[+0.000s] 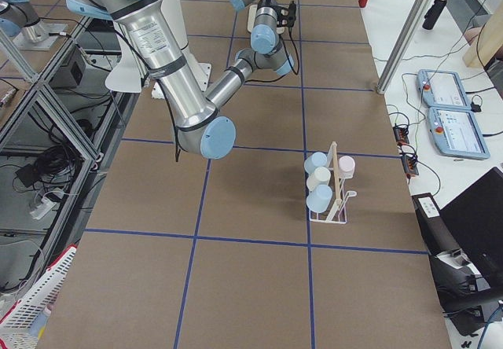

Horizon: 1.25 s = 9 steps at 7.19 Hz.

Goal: Transfer IKEA cup to right arm and place on rack

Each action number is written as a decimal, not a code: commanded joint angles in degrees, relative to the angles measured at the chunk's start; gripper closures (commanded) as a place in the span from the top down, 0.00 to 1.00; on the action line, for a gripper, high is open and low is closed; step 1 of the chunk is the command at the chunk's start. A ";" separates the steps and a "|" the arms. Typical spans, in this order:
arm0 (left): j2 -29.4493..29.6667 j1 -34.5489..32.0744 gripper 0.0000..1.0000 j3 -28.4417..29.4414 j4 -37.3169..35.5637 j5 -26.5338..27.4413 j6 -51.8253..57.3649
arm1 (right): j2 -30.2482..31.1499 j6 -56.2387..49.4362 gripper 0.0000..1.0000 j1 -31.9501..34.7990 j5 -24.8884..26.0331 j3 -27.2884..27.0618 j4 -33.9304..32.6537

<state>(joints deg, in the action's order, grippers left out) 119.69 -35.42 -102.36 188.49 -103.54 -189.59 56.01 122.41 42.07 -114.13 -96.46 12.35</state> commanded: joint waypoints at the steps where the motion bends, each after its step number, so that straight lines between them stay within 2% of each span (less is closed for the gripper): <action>1: -0.07 -0.09 1.00 -0.03 0.04 0.00 0.10 | 0.15 0.02 0.24 0.12 -0.04 0.05 0.04; 3: -0.51 -0.78 1.00 -0.12 0.21 -0.17 4.03 | 0.42 0.02 0.24 0.29 -0.12 -0.13 0.12; 6: -5.07 -5.78 1.00 0.05 0.04 -2.79 13.50 | 3.04 -1.29 0.25 2.83 -0.21 0.05 0.04; 7: -5.60 -7.54 1.00 0.49 -3.53 -5.16 17.81 | 3.49 -4.61 0.25 4.32 -0.56 1.70 -2.49; 9: -6.83 -10.44 1.00 0.32 -11.27 -11.83 36.49 | 7.52 -13.05 0.25 7.57 -1.53 2.51 -8.71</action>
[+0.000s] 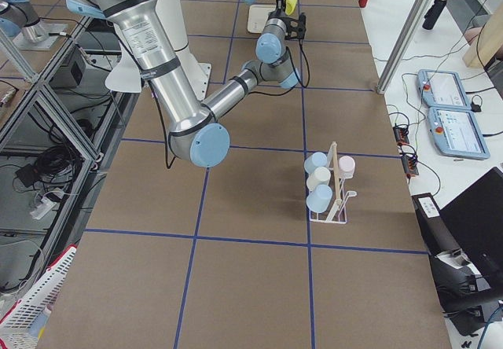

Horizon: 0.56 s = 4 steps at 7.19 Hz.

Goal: Transfer IKEA cup to right arm and place on rack

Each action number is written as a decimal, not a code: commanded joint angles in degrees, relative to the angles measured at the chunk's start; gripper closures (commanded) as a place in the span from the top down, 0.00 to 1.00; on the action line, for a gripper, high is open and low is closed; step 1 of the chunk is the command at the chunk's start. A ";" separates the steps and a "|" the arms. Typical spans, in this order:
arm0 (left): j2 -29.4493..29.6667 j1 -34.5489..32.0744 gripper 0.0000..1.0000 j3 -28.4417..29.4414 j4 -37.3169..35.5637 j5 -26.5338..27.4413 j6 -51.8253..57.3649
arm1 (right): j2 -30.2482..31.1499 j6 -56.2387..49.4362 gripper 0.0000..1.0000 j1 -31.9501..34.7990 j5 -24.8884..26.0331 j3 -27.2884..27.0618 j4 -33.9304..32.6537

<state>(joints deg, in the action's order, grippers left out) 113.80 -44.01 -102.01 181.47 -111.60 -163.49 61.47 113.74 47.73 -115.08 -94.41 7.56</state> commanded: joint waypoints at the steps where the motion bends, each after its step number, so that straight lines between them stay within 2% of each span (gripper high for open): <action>1: -1.04 -3.69 1.00 0.05 -9.42 -6.15 16.22 | 1.55 -8.66 0.26 4.88 -4.15 0.11 -11.88; 2: -1.13 -5.02 1.00 -0.29 -15.13 -9.39 25.33 | 1.02 -15.67 0.27 9.52 -10.10 -0.07 -20.66; 4: -1.13 -10.72 1.00 -1.08 -27.07 -10.82 37.40 | -1.42 -27.12 0.27 17.79 -18.65 -0.34 -38.75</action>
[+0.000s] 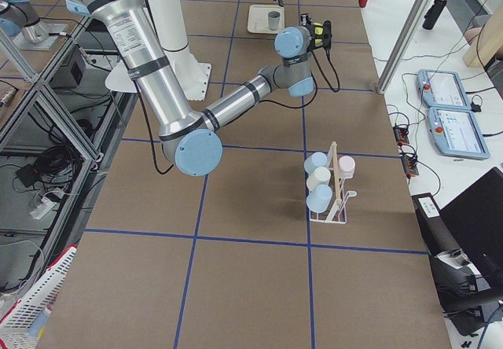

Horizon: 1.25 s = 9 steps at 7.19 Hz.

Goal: Transfer IKEA cup to right arm and place on rack

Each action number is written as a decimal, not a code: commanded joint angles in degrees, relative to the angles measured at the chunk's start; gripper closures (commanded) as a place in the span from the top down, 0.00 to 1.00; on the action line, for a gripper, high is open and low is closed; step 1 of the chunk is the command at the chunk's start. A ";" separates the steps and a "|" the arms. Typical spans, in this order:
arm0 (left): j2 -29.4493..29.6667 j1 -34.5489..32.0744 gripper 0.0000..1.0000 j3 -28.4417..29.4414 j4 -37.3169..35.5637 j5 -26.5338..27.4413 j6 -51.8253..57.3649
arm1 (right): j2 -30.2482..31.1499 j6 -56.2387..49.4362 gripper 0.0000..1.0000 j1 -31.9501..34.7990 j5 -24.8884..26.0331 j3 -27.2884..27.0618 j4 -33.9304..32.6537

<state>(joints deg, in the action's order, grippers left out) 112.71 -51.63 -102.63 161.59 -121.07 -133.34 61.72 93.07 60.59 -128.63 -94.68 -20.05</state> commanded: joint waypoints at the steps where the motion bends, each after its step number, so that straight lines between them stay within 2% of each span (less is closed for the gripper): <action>1: -0.30 -4.52 1.00 -0.38 -12.30 -3.02 13.91 | -2.13 -11.20 0.27 8.46 -8.36 -0.42 -19.41; 2: -1.61 -4.54 1.00 -0.38 -16.09 -3.38 20.51 | -1.87 -13.94 0.27 11.71 -9.26 -0.77 -25.15; 3: -3.71 -4.88 1.00 -0.29 -16.65 -3.38 23.62 | -1.87 -18.76 0.27 13.84 -9.27 -0.77 -32.69; 4: -4.42 -4.89 1.00 -0.12 -16.66 -3.30 24.96 | -1.78 -26.64 0.27 15.86 -8.92 -1.29 -41.38; 7: -6.01 -4.71 1.00 -0.47 -16.57 -2.68 25.06 | -0.99 -51.78 0.26 20.44 -7.43 -1.65 -61.61; 8: -6.36 -4.80 1.00 -0.38 -16.66 -2.94 25.14 | -0.38 -58.64 0.26 21.06 -6.90 -1.39 -67.51; 9: -6.71 -5.49 1.00 0.06 -16.74 -3.12 26.97 | 1.54 -64.97 0.26 21.06 -3.94 -0.60 -69.75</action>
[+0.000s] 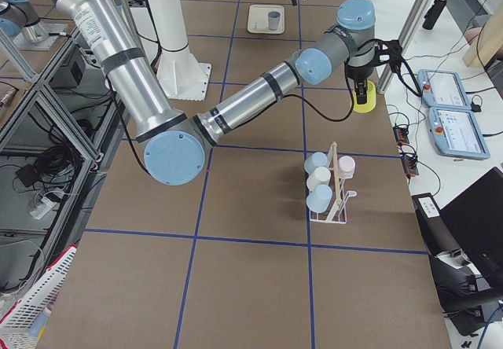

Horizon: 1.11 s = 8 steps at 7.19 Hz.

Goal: Transfer IKEA cup to right arm and place on rack

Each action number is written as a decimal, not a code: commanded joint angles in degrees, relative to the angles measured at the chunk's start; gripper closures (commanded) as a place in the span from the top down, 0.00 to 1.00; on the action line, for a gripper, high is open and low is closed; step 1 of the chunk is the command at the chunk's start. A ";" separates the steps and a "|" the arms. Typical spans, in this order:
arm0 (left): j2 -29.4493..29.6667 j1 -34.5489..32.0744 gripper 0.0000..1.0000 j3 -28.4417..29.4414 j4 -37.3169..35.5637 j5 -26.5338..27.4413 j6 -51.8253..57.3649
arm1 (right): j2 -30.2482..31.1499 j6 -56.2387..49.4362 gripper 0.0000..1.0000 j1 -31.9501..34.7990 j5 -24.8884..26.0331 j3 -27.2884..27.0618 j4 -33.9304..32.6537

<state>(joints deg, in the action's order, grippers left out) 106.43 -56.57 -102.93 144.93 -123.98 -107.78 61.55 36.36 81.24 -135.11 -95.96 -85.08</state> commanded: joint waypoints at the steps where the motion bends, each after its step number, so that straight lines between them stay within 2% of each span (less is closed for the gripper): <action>1: -2.87 -1.69 1.00 0.27 -1.04 -0.38 6.74 | 3.38 -13.20 0.26 0.93 3.35 2.78 -5.70; 3: -4.04 -3.97 1.00 -0.08 -5.68 -0.38 14.93 | 2.00 -17.98 0.25 2.17 2.75 9.62 -6.06; 4: -5.43 -4.68 1.00 -0.08 -5.80 -0.38 17.14 | -0.10 -19.82 0.23 2.17 2.49 13.74 -6.06; 6: -6.76 -4.77 1.00 -0.34 -5.80 -0.30 18.04 | -4.66 -22.12 0.23 2.26 2.13 19.29 -6.15; 8: -7.11 -4.69 1.00 -0.69 -5.71 -0.12 18.04 | -4.78 -22.21 0.23 0.86 1.96 22.30 -5.62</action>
<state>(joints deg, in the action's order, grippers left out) 99.65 -61.30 -103.33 139.20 -124.21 -89.83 57.10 14.31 82.90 -133.03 -75.62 -90.99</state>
